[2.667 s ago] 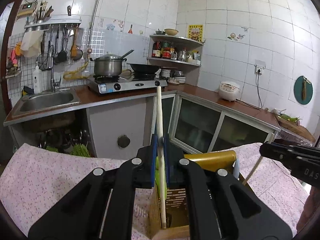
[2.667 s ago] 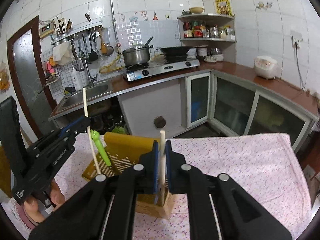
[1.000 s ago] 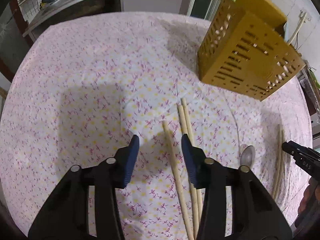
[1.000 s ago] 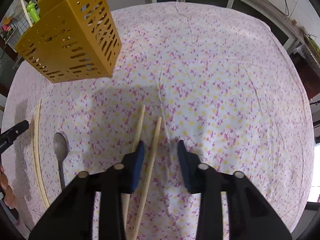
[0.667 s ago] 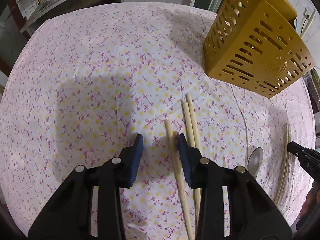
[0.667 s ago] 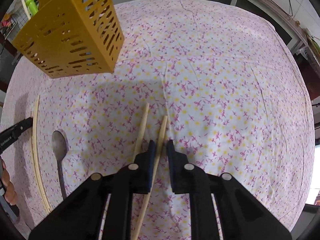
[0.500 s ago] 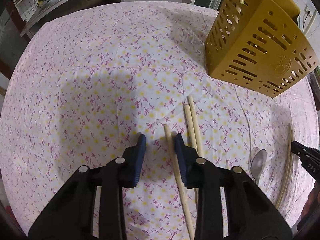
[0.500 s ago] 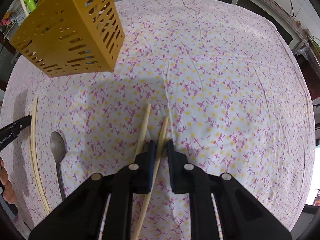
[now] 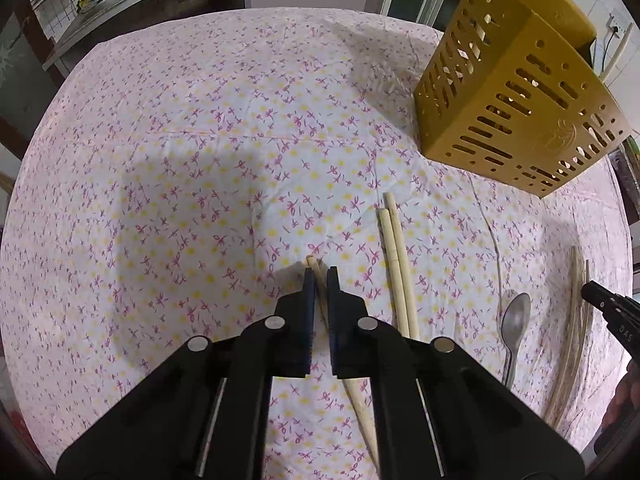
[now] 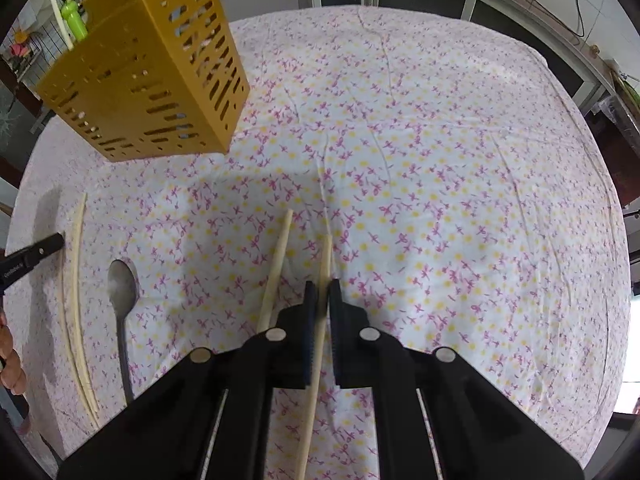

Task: Organize utensils
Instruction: 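Grasp a wooden chopstick with the left tool while the right tool grasps another chopstick, then carry the chopstick to the yellow holder with the left tool while the right tool carries its chopstick there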

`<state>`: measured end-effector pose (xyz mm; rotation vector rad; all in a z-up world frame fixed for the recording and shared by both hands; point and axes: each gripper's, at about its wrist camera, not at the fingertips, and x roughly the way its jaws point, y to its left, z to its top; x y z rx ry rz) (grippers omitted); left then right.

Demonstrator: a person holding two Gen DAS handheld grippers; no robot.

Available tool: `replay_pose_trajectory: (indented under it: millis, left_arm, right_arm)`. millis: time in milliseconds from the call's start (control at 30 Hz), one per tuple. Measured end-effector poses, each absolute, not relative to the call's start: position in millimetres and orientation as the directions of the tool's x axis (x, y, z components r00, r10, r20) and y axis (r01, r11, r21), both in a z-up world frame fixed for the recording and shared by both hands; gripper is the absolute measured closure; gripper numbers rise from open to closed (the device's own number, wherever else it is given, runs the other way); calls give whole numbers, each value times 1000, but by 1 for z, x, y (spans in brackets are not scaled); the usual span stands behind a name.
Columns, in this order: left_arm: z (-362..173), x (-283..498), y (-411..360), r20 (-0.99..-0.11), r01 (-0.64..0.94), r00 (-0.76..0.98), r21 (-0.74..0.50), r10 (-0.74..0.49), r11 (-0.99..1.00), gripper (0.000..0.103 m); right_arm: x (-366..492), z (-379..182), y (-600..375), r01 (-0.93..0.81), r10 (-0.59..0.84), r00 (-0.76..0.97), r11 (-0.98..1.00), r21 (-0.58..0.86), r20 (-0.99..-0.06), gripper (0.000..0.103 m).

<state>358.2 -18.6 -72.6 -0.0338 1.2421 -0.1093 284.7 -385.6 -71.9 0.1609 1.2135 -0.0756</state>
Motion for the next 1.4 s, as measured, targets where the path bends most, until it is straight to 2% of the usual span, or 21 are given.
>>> replay_pose_trajectory:
  millis: [300, 633, 833, 1400]
  left_arm:
    - [-53, 329, -14, -916, 88, 379, -102, -128, 991, 99]
    - [6, 292, -17, -830, 169, 534, -81, -161, 982, 100]
    - [23, 284, -25, -792, 202, 582, -80, -185, 976, 100]
    - [94, 261, -34, -581, 236, 786, -32, -211, 971, 101]
  right_arm:
    - [270, -43, -393, 144, 33, 438, 984, 107, -898, 96]
    - [254, -14, -390, 127, 31, 555, 984, 121, -831, 97]
    - [245, 4, -391, 119, 34, 619, 984, 136, -785, 97]
    - [227, 78, -370, 98, -29, 841, 990, 100, -540, 97]
